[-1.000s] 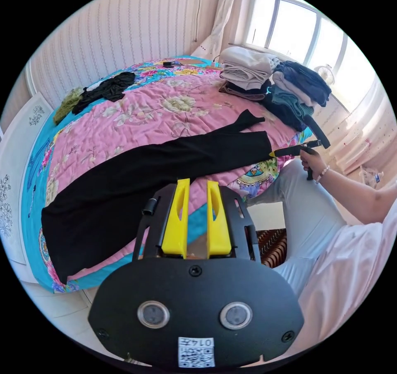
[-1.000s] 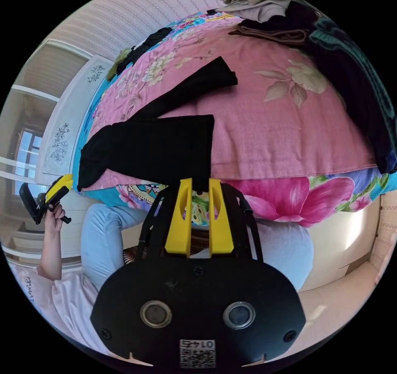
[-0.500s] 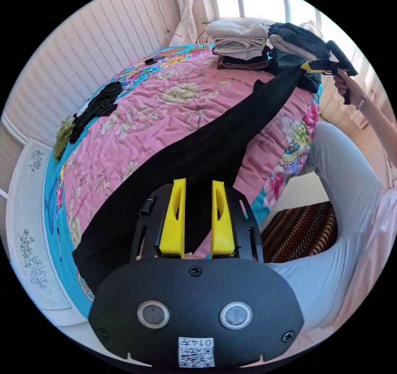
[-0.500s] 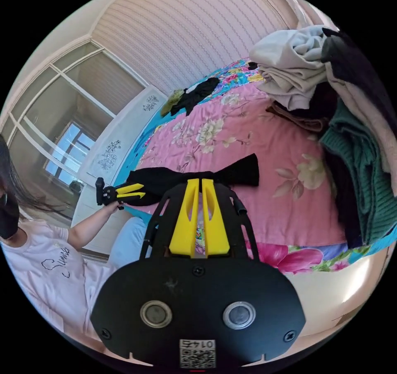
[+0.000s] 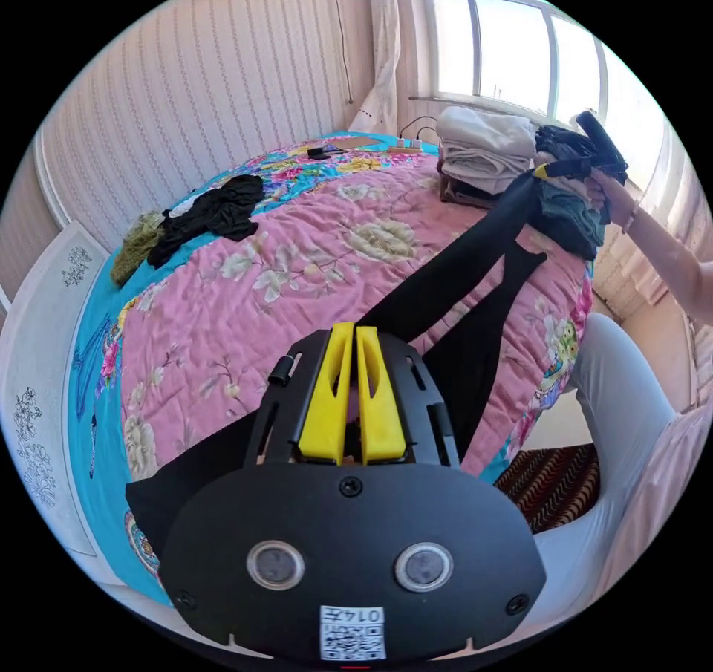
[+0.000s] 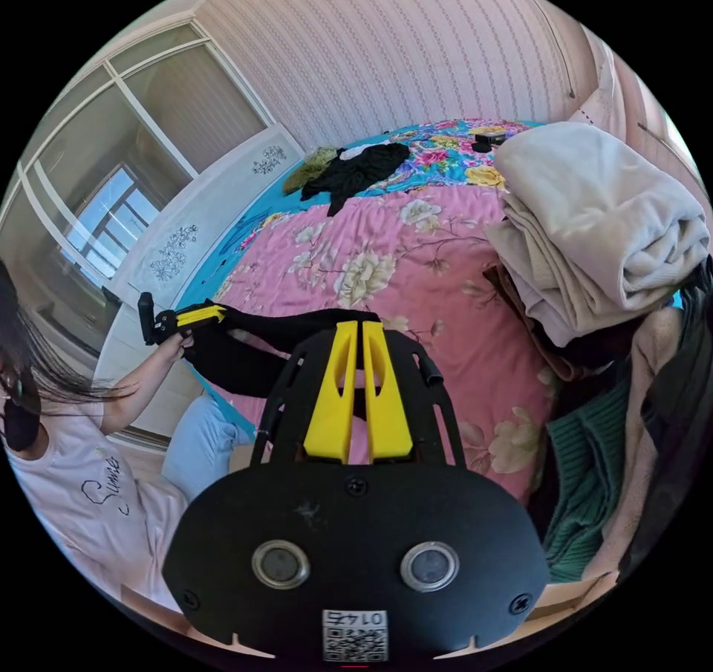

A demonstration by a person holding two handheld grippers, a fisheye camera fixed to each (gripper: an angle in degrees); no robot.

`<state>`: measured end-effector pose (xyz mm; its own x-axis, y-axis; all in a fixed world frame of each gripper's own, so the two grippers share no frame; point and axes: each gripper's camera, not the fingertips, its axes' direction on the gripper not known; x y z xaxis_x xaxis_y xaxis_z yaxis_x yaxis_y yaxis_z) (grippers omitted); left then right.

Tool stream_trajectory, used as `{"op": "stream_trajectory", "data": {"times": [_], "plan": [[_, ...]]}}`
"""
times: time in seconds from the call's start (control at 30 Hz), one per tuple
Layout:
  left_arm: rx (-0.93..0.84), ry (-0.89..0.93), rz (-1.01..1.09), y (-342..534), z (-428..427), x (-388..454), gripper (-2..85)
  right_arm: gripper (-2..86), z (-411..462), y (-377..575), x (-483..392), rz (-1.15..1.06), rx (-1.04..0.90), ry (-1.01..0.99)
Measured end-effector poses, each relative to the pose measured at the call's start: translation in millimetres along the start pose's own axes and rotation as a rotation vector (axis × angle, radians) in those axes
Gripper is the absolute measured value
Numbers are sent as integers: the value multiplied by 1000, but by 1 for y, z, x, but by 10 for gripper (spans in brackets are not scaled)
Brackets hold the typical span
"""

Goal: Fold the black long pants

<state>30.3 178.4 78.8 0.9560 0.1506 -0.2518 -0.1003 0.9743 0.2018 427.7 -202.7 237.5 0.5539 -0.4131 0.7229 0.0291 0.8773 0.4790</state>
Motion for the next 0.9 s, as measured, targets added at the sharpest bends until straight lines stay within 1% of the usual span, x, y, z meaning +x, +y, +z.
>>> {"op": "stream_trajectory", "data": {"times": [0.17, 0.23, 0.27, 0.37, 0.43, 0.47, 0.53, 0.6, 0.7, 0.77, 0.83, 0.9], "plan": [[49, -86, -23, -44, -2, -31, -9, 5, -12, -44, 12, -14, 62, -32], [41, -100, -19, -57, 7, -39, -9, 5, -12, -58, 22, 9, 40, -50], [7, -89, -21, -65, 21, -46, -8, 6, -5, -66, 33, 49, 0, -60], [-104, 19, -77, -73, 73, -58, -3, 8, 23, -75, 61, 135, -85, -69], [-169, 88, -101, -68, 102, -55, 10, 10, 40, -75, 74, 156, -135, -8], [-202, 117, -98, -63, 116, -49, 30, 13, 50, -69, 84, 179, -175, 53], [-190, 109, -44, -51, 118, -32, 46, 22, 59, -55, 97, 226, -226, 107], [-172, 51, 78, -31, 104, -1, 51, 46, 56, -28, 104, 251, -238, 96], [-178, 87, 158, 4, 91, 35, 59, 77, 46, 12, 95, 233, -236, 51], [-224, 97, 146, 28, 97, 50, 66, 89, 40, 36, 90, 246, -230, 17], [-276, 107, 102, 48, 111, 55, 72, 91, 32, 58, 82, 242, -178, -20], [-333, 139, 17, 65, 134, 51, 75, 79, 28, 69, 64, 136, -120, 41]]}}
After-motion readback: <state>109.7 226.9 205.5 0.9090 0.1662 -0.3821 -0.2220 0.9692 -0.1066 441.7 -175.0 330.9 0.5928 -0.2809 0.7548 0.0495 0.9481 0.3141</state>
